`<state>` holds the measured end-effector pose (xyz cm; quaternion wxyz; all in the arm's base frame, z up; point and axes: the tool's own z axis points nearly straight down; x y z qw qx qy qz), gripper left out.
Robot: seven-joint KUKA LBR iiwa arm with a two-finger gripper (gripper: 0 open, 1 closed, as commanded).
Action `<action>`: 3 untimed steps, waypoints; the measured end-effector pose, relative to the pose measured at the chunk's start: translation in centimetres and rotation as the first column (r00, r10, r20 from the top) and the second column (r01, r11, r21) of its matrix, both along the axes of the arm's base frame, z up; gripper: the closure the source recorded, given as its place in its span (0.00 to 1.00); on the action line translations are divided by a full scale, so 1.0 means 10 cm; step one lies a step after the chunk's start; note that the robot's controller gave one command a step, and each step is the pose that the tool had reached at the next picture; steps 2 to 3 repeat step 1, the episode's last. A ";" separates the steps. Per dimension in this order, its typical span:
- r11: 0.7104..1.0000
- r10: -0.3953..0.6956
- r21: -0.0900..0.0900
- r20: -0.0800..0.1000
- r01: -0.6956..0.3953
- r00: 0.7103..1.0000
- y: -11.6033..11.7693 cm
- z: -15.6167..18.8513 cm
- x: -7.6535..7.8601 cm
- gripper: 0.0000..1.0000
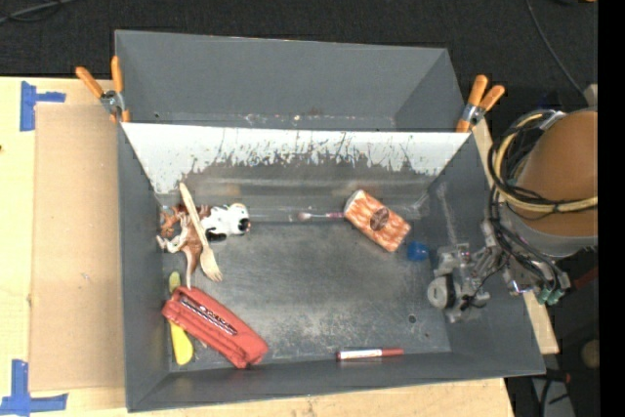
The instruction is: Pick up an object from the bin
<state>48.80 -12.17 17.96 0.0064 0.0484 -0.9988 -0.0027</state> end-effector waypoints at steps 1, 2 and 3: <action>1.000 0.013 0.002 0.000 -0.013 1.000 0.15 0.72 -0.02 1.00; 1.000 0.013 0.002 0.000 -0.013 1.000 0.15 0.72 -0.02 1.00; 1.000 0.013 0.002 0.000 -0.013 1.000 0.15 0.72 -0.02 1.00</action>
Offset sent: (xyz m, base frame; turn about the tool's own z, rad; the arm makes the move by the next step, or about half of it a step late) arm 0.0080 -0.0008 0.1681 0.0070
